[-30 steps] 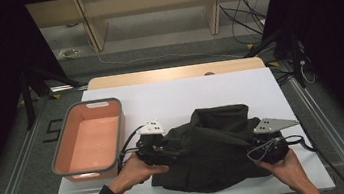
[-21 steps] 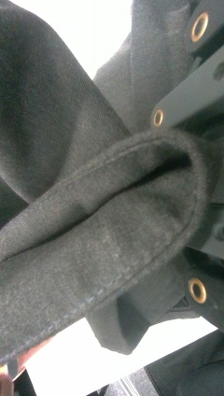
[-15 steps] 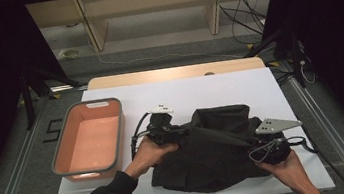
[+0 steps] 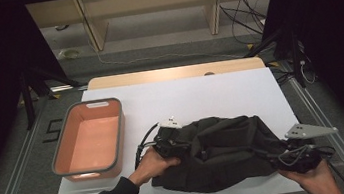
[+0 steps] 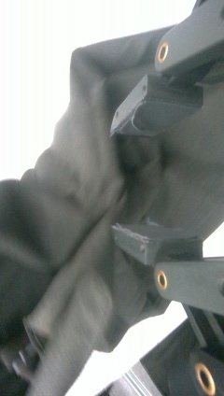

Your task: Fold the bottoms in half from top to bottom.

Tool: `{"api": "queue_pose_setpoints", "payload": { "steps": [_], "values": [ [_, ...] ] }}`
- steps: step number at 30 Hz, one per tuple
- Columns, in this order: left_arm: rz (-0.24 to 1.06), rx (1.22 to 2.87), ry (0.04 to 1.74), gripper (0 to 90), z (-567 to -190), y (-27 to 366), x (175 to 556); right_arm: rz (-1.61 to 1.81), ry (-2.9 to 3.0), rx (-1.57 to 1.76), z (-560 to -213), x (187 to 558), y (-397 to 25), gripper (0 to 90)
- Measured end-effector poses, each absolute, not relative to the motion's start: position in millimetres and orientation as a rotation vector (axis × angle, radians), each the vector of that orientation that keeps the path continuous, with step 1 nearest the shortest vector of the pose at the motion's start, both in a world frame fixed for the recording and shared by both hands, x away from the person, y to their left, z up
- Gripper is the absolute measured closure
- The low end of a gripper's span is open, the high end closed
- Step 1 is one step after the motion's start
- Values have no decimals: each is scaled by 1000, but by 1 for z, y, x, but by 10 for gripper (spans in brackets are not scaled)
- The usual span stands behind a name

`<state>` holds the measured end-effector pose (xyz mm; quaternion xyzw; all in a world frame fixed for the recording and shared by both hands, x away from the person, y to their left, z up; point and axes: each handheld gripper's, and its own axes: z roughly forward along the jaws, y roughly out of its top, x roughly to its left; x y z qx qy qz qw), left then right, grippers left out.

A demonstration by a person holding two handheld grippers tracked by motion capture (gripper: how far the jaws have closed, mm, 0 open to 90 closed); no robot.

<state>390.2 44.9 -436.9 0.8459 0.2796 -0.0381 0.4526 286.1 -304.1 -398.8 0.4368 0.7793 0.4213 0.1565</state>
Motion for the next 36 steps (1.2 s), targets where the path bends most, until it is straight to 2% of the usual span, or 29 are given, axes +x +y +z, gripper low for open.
{"api": "queue_pose_setpoints", "payload": {
  "steps": [4, 10, 18, 25, 26, 29, 32, 36],
  "values": [
    [-99, 2124, 672, 892, -442, 44, 381, 1117, 2171, 1334, -398, 291, -311, 560],
    [-99, 2151, 670, 890, -446, 42, 372, 1045, 2198, 1344, -395, 313, -296, 706],
    [-47, 2087, 785, 860, -434, 57, 369, 1027, 2330, 1268, -397, 327, -248, 770],
    [9, 2055, 933, 749, -427, 75, 372, 872, 2442, 1277, -423, 318, -223, 842],
    [7, 2054, 954, 699, -428, 77, 373, 866, 2451, 1287, -425, 316, -221, 847],
    [-10, 2057, 1017, 610, -431, 79, 374, 851, 2467, 1293, -428, 314, -217, 836],
    [-27, 2062, 1047, 533, -433, 77, 374, 882, 2410, 1323, -421, 315, -223, 702],
    [-58, 2054, 1077, 486, -435, 75, 376, 825, 2313, 1361, -415, 320, -236, 552]
  ]
}}
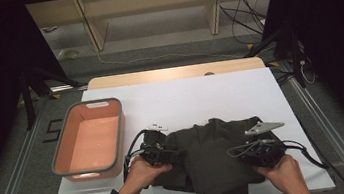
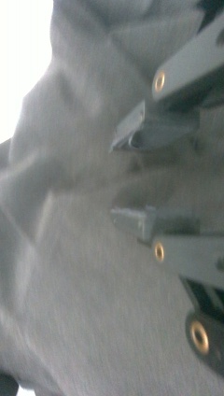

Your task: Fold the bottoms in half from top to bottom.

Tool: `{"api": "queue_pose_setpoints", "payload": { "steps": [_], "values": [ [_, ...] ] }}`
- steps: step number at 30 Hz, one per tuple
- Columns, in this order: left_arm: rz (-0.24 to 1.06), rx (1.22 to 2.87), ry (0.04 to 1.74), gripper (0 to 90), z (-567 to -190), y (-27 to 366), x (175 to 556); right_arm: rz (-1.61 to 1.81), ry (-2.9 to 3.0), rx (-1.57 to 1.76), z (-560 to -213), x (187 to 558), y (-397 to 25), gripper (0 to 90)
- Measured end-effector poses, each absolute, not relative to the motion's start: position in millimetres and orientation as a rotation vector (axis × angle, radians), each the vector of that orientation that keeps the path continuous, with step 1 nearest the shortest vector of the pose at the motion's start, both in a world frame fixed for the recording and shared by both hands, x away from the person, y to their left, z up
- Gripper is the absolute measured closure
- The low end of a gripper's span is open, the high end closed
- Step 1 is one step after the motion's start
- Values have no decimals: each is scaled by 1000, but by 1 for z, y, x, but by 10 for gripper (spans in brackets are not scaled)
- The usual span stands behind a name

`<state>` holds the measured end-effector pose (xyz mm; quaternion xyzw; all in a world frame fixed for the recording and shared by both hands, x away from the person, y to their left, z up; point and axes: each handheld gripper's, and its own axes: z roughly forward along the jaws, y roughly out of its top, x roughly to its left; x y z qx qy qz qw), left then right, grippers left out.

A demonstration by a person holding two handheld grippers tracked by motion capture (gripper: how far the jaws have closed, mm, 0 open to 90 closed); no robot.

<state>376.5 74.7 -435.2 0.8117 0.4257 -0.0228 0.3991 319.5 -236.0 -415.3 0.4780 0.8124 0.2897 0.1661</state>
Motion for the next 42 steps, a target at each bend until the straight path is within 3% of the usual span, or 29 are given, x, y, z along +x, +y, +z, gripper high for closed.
{"api": "queue_pose_setpoints", "payload": {
  "steps": [3, 7, 10, 13, 14, 17, 28, 31, 34, 38, 42],
  "values": [
    [-75, 2056, 1073, 508, -438, 74, 379, 811, 2318, 1423, -418, 323, -244, 494],
    [-101, 2039, 1062, 762, -440, 72, 382, 784, 2362, 1459, -424, 324, -242, 491],
    [-111, 2035, 1057, 851, -439, 74, 385, 793, 2395, 1472, -427, 325, -239, 550],
    [-110, 2025, 1058, 864, -437, 76, 387, 804, 2449, 1495, -431, 323, -234, 648],
    [-110, 2026, 1054, 866, -436, 76, 388, 794, 2463, 1490, -432, 322, -232, 730],
    [-118, 2008, 1054, 866, -432, 79, 391, 826, 2507, 1502, -433, 320, -228, 860],
    [-104, 2007, 1124, 858, -446, 91, 401, 849, 2570, 1442, -439, 311, -203, 884],
    [-97, 2018, 1113, 826, -443, 91, 399, 833, 2560, 1425, -437, 311, -201, 851],
    [-127, 2015, 1120, 735, -442, 93, 398, 883, 2462, 1422, -425, 311, -213, 649],
    [-152, 2012, 1130, 623, -438, 96, 393, 835, 2321, 1505, -420, 315, -237, 469],
    [-163, 2032, 1135, 515, -438, 93, 386, 800, 2259, 1572, -426, 318, -252, 391]
  ]
}}
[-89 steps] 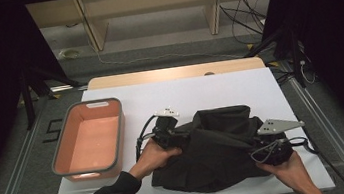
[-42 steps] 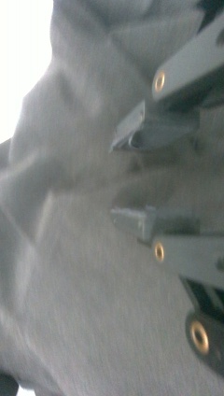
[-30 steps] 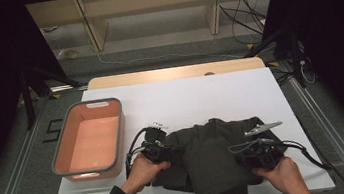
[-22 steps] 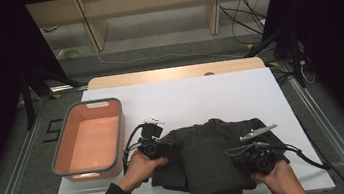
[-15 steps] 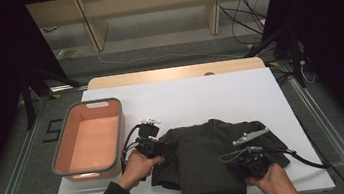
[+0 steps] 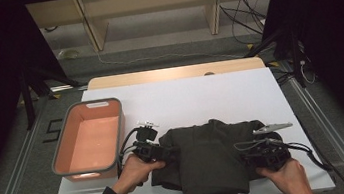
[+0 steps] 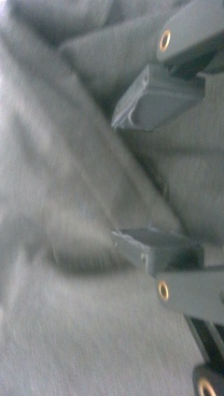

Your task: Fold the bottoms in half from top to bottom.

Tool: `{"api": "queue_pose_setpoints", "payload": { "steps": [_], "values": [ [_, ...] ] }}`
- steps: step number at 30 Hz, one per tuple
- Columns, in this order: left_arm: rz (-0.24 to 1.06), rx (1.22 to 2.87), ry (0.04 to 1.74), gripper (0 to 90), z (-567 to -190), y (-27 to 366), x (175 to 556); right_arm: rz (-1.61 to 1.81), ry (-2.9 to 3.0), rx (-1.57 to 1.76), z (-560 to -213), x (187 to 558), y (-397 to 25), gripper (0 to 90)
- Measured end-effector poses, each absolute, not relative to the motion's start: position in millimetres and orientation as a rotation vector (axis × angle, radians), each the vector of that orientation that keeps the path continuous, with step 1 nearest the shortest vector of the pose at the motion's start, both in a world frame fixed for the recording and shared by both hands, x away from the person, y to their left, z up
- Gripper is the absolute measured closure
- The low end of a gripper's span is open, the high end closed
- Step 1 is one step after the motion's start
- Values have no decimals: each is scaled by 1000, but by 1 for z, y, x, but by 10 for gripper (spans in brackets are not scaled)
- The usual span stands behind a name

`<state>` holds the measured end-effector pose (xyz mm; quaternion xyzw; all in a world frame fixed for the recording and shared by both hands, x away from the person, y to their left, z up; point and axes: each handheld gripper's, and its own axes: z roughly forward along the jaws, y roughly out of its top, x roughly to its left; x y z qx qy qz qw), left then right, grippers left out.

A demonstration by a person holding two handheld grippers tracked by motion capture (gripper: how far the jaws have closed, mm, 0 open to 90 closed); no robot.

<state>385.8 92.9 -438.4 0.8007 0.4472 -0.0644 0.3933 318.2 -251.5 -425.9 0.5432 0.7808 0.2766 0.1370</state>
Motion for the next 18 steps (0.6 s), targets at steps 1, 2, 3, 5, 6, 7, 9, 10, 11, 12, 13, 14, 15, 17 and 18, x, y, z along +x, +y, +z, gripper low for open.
{"api": "queue_pose_setpoints", "payload": {
  "steps": [1, 2, 3, 5, 6, 7, 9, 10, 11, 12, 13, 14, 15, 17, 18],
  "values": [
    [-171, 2046, 1137, 498, -440, 90, 384, 801, 2255, 1590, -427, 319, -253, 377],
    [-178, 2052, 1141, 475, -441, 88, 382, 795, 2249, 1597, -429, 321, -253, 358],
    [-183, 2064, 1139, 466, -443, 86, 381, 803, 2256, 1611, -431, 322, -253, 355],
    [-197, 2066, 1139, 464, -445, 83, 380, 828, 2278, 1645, -436, 327, -252, 342],
    [-207, 2060, 1136, 477, -447, 81, 379, 820, 2280, 1652, -438, 330, -251, 337],
    [-223, 2062, 1129, 501, -449, 80, 380, 825, 2289, 1668, -440, 333, -251, 332],
    [-251, 2055, 1124, 574, -451, 79, 381, 841, 2308, 1700, -445, 340, -248, 305],
    [-261, 2049, 1125, 615, -452, 77, 381, 831, 2311, 1702, -448, 344, -247, 295],
    [-257, 2054, 1111, 651, -451, 78, 381, 831, 2317, 1715, -450, 347, -246, 287],
    [-255, 2053, 1106, 692, -451, 78, 381, 835, 2318, 1746, -452, 351, -246, 274],
    [-257, 2052, 1103, 727, -451, 79, 382, 834, 2315, 1750, -453, 353, -245, 268],
    [-262, 2053, 1099, 758, -452, 79, 382, 834, 2310, 1748, -454, 356, -245, 265],
    [-266, 2049, 1102, 775, -452, 79, 383, 845, 2307, 1762, -455, 360, -244, 272],
    [-272, 2052, 1090, 804, -451, 79, 383, 890, 2306, 1776, -455, 365, -243, 417],
    [-274, 2051, 1086, 811, -450, 79, 383, 914, 2302, 1772, -453, 367, -242, 493]
  ]
}}
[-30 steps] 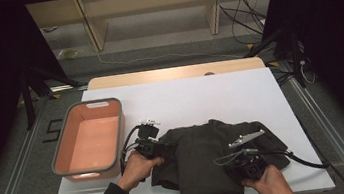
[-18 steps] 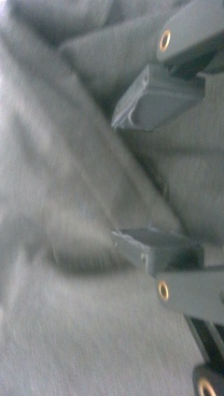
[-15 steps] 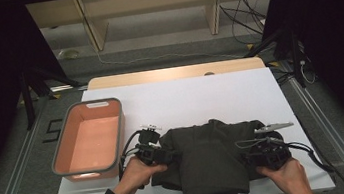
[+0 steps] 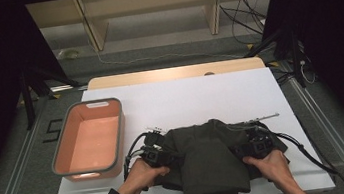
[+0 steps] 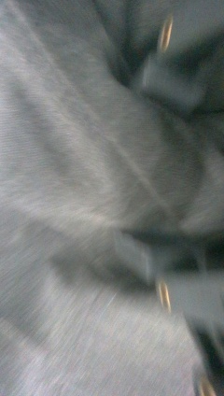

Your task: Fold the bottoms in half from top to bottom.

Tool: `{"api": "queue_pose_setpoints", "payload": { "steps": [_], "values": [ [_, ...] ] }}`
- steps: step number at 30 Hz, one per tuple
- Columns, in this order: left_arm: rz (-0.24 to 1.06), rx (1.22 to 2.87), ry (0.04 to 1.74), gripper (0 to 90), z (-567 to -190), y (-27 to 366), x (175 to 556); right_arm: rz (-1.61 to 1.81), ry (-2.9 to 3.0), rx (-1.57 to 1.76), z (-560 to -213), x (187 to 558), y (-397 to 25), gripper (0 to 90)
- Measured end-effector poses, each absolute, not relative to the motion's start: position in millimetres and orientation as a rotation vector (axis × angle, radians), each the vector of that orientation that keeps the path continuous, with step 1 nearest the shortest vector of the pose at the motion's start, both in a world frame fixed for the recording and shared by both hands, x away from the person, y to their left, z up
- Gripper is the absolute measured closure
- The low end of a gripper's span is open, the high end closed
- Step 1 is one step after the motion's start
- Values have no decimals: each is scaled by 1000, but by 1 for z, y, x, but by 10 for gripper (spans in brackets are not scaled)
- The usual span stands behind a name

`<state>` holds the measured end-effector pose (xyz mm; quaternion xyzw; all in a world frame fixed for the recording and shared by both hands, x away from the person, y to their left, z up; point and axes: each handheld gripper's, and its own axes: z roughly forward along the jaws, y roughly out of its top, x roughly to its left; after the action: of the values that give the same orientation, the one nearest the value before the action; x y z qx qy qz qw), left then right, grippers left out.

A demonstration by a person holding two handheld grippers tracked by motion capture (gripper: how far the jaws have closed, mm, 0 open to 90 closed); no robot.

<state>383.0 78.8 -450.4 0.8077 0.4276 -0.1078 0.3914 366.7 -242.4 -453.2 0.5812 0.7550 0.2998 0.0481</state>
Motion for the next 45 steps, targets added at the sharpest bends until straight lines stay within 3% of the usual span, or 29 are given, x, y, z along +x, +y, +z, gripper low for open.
{"api": "queue_pose_setpoints", "payload": {
  "steps": [4, 6, 14, 17, 23, 32, 38, 45],
  "values": [
    [-319, 2026, 1087, 824, -450, 80, 385, 950, 2275, 1758, -445, 367, -242, 777],
    [-345, 2001, 1088, 827, -449, 81, 386, 951, 2278, 1736, -441, 368, -240, 823],
    [-377, 1939, 1055, 825, -433, 76, 394, 959, 2254, 1676, -420, 380, -247, 804],
    [-390, 1939, 1068, 820, -437, 75, 396, 905, 2276, 1675, -424, 386, -247, 686],
    [-302, 2076, 1073, 792, -452, 73, 400, 903, 2266, 1646, -419, 386, -247, 684],
    [-304, 2054, 1051, 826, -443, 72, 400, 903, 2247, 1603, -411, 391, -245, 853],
    [-275, 1972, 1026, 832, -425, 68, 410, 989, 2162, 1590, -389, 406, -252, 858],
    [-221, 2041, 1044, 829, -458, 62, 420, 922, 2173, 1610, -407, 424, -250, 814]
  ]
}}
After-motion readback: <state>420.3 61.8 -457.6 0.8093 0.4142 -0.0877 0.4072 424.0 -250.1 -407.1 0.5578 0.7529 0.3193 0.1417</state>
